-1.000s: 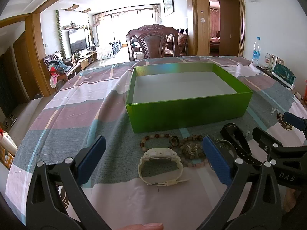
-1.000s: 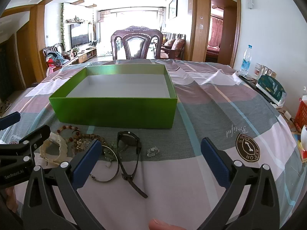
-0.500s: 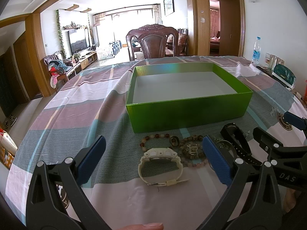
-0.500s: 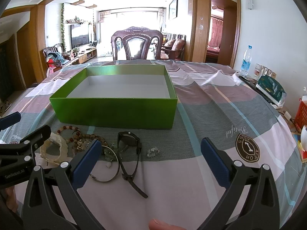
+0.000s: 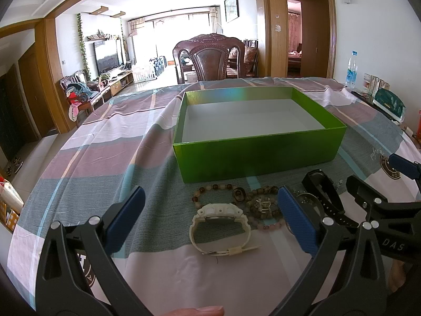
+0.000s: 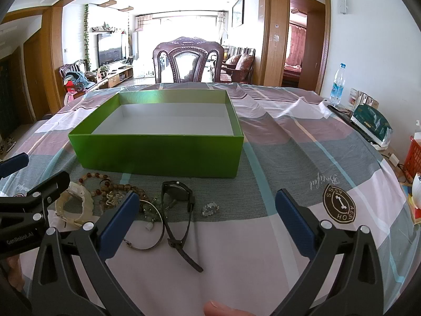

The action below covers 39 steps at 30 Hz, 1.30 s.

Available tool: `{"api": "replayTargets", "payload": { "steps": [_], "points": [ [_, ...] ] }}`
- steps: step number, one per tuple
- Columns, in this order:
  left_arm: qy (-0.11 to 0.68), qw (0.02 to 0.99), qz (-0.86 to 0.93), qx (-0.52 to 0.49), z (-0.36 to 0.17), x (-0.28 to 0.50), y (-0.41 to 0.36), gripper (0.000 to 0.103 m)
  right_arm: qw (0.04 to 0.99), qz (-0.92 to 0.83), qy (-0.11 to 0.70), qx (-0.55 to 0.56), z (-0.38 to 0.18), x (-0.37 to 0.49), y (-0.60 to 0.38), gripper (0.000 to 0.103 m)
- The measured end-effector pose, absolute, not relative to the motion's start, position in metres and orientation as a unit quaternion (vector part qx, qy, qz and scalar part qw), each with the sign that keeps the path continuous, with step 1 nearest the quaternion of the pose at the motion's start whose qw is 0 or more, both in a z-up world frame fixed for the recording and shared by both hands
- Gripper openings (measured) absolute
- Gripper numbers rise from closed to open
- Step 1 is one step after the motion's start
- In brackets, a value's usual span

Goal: Organize jewelry

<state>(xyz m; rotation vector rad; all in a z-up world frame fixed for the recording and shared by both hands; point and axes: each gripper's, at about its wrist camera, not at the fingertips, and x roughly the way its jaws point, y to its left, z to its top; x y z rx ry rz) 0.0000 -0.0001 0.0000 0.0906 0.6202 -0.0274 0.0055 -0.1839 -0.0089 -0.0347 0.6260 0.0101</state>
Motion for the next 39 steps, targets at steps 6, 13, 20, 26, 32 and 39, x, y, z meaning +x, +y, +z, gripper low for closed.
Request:
{"api": "replayTargets", "payload": {
  "steps": [6, 13, 20, 26, 32, 39],
  "points": [
    [0.305, 0.951, -0.013, 0.045, 0.0, 0.0, -0.0001, 0.1, 0.951, 0.005, 0.308, -0.017, -0.0034, 0.0037, -0.1833, 0.101],
    [0.305, 0.951, -0.013, 0.044, 0.0, 0.0, 0.0, 0.1, 0.952, 0.005, 0.307, -0.017, -0.0031, 0.0035, -0.1833, 0.101],
    [0.305, 0.951, -0.014, 0.044, 0.0, 0.0, 0.0, 0.1, 0.951, 0.005, 0.307, -0.017, -0.0028, 0.0034, -0.1831, 0.101],
    [0.305, 0.951, -0.014, 0.044, 0.0, 0.0, 0.0, 0.1, 0.952, 0.005, 0.307, -0.017, -0.003, 0.0033, -0.1829, 0.101],
    [0.306, 0.951, -0.013, 0.044, 0.0001, -0.0002, 0.0, 0.1, 0.952, 0.005, 0.307, -0.017, -0.0031, 0.0032, -0.1828, 0.101],
    [0.306, 0.951, -0.013, 0.044, 0.0, 0.0, 0.0, 0.1, 0.952, 0.005, 0.307, -0.017, -0.0041, 0.0035, -0.1829, 0.101]
  ]
}}
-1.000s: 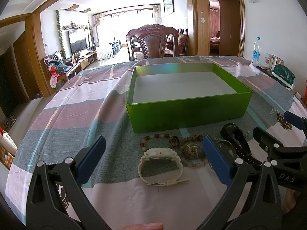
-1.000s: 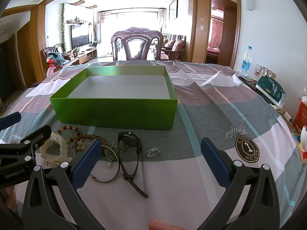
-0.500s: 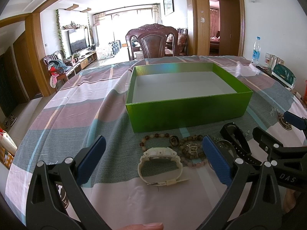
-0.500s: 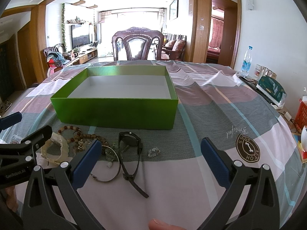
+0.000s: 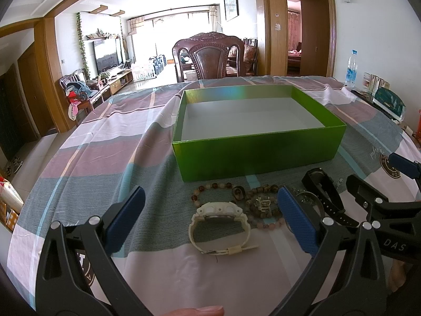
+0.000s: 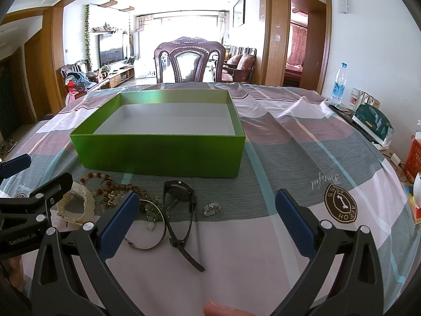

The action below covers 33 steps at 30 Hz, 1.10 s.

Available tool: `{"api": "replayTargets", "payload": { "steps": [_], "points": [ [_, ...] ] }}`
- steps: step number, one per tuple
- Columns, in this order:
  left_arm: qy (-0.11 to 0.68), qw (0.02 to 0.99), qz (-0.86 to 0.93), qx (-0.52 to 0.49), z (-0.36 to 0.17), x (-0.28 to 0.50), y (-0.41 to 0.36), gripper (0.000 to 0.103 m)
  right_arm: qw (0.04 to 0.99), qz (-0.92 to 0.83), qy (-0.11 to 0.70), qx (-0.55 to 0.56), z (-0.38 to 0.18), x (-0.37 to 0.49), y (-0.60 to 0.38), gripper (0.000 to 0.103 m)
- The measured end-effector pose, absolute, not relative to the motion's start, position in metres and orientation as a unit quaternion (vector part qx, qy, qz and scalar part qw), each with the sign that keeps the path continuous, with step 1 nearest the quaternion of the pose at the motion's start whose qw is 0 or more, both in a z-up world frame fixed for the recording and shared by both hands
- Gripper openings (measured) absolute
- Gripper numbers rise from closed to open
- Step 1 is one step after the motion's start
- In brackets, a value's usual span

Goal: Organize jewelry

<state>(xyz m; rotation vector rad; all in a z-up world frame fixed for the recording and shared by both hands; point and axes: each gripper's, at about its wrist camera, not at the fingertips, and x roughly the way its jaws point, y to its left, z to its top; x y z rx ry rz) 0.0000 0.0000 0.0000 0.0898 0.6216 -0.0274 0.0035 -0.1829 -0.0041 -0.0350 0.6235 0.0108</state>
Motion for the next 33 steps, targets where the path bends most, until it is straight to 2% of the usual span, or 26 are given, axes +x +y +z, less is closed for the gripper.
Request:
{"api": "replayTargets", "payload": {
  "steps": [19, 22, 25, 30, 33],
  "points": [
    [0.31, 0.95, -0.014, 0.044, -0.001, 0.001, 0.0, 0.1, 0.952, 0.005, 0.307, -0.017, -0.006, 0.004, -0.183, 0.101],
    [0.354, 0.934, -0.011, 0.043, -0.013, 0.014, 0.0, 0.1, 0.949, -0.004, 0.316, -0.019, -0.003, 0.004, -0.179, 0.101],
    [0.394, 0.918, -0.016, 0.031, -0.025, 0.022, 0.007, 0.1, 0.932, -0.03, 0.361, -0.024, -0.016, 0.014, -0.176, 0.101],
    [0.433, 0.9, -0.017, 0.047, -0.042, 0.03, 0.005, 0.1, 0.919, 0.003, 0.393, -0.018, -0.024, 0.013, -0.172, 0.1],
    [0.461, 0.886, -0.029, 0.039, -0.052, 0.035, 0.007, 0.1, 0.917, 0.014, 0.399, -0.007, -0.024, 0.013, -0.171, 0.094]
  ]
}}
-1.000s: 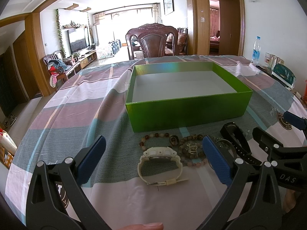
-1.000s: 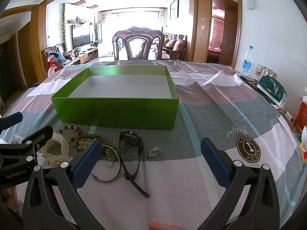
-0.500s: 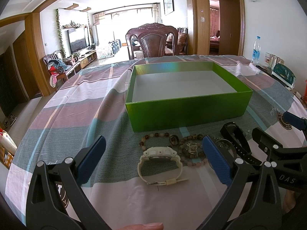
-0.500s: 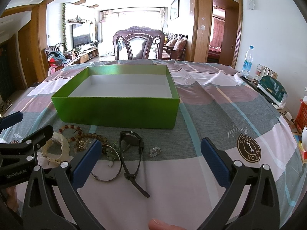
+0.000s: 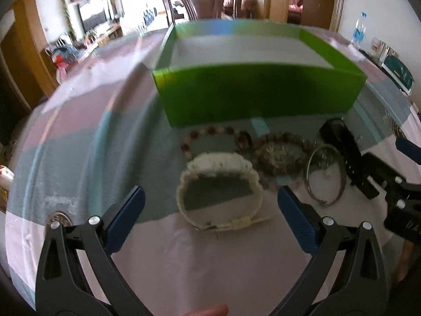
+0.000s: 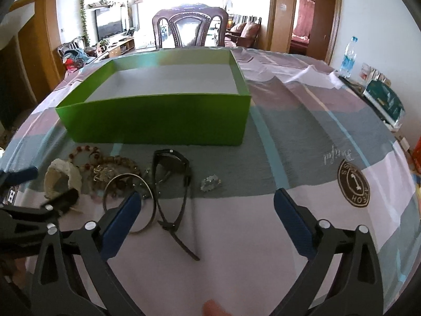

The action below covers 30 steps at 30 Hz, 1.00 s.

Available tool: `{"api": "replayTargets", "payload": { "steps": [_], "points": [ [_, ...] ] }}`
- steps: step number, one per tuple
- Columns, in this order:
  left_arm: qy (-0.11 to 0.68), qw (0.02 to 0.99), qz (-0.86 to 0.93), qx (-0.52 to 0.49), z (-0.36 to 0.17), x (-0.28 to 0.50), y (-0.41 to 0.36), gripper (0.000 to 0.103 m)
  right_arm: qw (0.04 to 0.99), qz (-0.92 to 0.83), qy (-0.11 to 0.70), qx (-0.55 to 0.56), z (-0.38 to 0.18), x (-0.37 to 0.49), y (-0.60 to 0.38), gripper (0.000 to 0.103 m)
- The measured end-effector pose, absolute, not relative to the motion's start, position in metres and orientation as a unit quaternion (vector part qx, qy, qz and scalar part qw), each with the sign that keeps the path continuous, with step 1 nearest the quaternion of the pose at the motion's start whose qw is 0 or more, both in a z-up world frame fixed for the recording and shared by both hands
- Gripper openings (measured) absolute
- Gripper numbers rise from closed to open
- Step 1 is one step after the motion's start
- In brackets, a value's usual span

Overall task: Organize jewelry
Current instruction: 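Grasp the white watch with the left tool while the right tool grasps the black watch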

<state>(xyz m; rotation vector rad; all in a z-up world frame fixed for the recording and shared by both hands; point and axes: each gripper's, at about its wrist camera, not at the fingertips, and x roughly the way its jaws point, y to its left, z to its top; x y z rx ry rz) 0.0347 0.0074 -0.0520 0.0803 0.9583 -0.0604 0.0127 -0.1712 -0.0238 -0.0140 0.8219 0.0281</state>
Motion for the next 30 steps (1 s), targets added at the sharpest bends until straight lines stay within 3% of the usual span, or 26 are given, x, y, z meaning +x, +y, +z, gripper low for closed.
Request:
{"api": "replayTargets", "payload": {
  "steps": [6, 9, 13, 16, 22, 25, 28, 30],
  "points": [
    [0.468, 0.883, -0.046, -0.008, -0.056, 0.034, 0.019, 0.1, 0.893, 0.056, 0.445, 0.022, -0.036, 0.021, -0.173, 0.064],
    [0.461, 0.885, -0.045, -0.034, -0.052, 0.034, 0.027, 0.098, 0.891, 0.061, 0.449, 0.034, -0.037, 0.018, -0.175, 0.057],
    [0.462, 0.884, -0.043, -0.053, -0.048, 0.038, 0.034, 0.087, 0.893, 0.069, 0.44, 0.074, -0.03, 0.017, -0.19, 0.031],
    [0.465, 0.882, -0.043, -0.065, -0.048, 0.04, 0.039, 0.078, 0.892, 0.069, 0.445, 0.04, -0.017, 0.017, -0.189, 0.031],
    [0.466, 0.882, -0.044, -0.063, -0.047, 0.043, 0.039, 0.076, 0.867, 0.094, 0.488, -0.021, -0.019, 0.047, -0.18, 0.031],
    [0.459, 0.884, -0.043, -0.07, -0.045, 0.043, 0.043, 0.068, 0.861, 0.106, 0.494, -0.052, -0.02, 0.058, -0.169, 0.031],
    [0.464, 0.882, -0.047, -0.07, -0.047, 0.044, 0.044, 0.049, 0.861, 0.11, 0.49, -0.083, -0.024, 0.064, -0.156, 0.025],
    [0.47, 0.879, -0.044, -0.062, -0.05, 0.047, 0.042, 0.044, 0.86, 0.118, 0.49, -0.084, -0.027, 0.068, -0.151, 0.025]
  ]
}}
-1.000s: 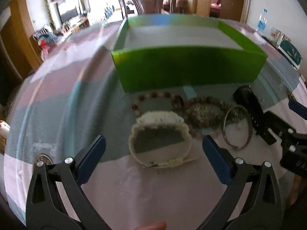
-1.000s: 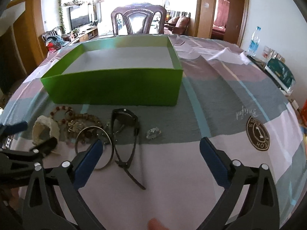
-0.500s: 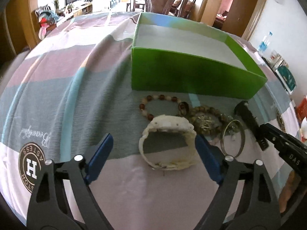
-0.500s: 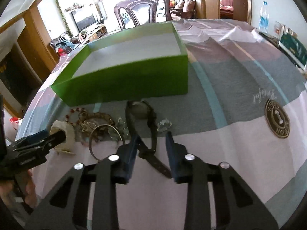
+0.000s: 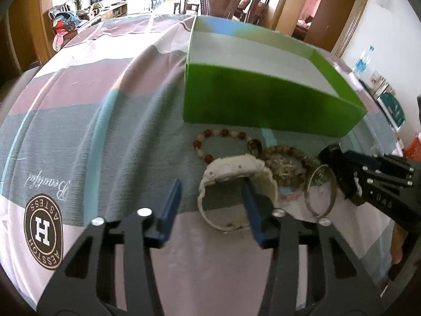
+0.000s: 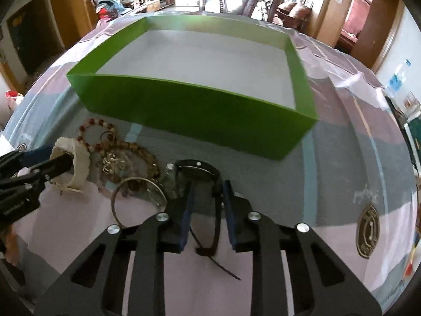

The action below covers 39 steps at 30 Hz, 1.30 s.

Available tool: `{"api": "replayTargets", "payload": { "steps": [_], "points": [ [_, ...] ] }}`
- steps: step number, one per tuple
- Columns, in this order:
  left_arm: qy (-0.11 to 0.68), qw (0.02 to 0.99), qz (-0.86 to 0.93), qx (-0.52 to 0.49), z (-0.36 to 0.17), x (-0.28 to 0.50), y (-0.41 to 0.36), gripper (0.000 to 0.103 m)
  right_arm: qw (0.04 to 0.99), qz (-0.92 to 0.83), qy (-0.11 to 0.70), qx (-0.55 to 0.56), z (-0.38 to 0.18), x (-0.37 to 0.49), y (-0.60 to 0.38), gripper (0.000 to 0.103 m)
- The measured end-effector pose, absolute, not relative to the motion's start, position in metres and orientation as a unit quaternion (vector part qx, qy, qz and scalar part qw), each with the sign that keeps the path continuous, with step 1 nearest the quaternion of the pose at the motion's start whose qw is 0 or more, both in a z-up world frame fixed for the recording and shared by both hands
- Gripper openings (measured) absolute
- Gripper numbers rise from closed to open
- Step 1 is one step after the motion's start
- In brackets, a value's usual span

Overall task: Organize jewelry
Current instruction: 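Grasp the white watch with the left tool while the right tool grasps the black watch, then lower both watches into the green box and open both tools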

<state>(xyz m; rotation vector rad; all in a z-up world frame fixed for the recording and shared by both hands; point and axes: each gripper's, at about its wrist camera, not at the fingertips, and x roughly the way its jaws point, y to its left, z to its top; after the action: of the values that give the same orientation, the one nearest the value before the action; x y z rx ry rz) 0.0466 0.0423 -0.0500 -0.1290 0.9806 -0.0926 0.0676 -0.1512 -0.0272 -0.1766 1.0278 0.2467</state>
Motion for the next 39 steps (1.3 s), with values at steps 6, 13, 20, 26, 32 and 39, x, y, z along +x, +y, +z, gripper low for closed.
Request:
{"api": "replayTargets", "payload": {
  "steps": [6, 13, 20, 26, 32, 39],
  "points": [
    [0.475, 0.877, -0.046, -0.048, -0.056, 0.049, 0.037, 0.033, 0.863, 0.131, 0.484, -0.062, -0.041, 0.077, -0.153, 0.025],
    [0.473, 0.879, -0.045, -0.032, -0.056, 0.049, 0.033, 0.015, 0.863, 0.137, 0.483, -0.048, -0.039, 0.073, -0.156, 0.006],
    [0.457, 0.888, -0.048, -0.029, -0.049, 0.046, 0.031, 0.014, 0.88, 0.127, 0.457, -0.033, -0.019, 0.069, -0.166, 0.006],
    [0.43, 0.901, -0.045, -0.037, -0.026, 0.038, 0.037, 0.013, 0.875, 0.144, 0.462, -0.026, -0.013, 0.062, -0.161, 0.006],
    [0.405, 0.91, -0.073, -0.045, 0.019, 0.031, 0.044, 0.01, 0.885, 0.157, 0.438, -0.033, 0.02, 0.049, -0.165, 0.006],
    [0.404, 0.91, -0.074, -0.051, 0.032, 0.042, 0.045, 0.01, 0.898, 0.143, 0.413, -0.052, 0.039, 0.051, -0.167, 0.006]
  ]
}}
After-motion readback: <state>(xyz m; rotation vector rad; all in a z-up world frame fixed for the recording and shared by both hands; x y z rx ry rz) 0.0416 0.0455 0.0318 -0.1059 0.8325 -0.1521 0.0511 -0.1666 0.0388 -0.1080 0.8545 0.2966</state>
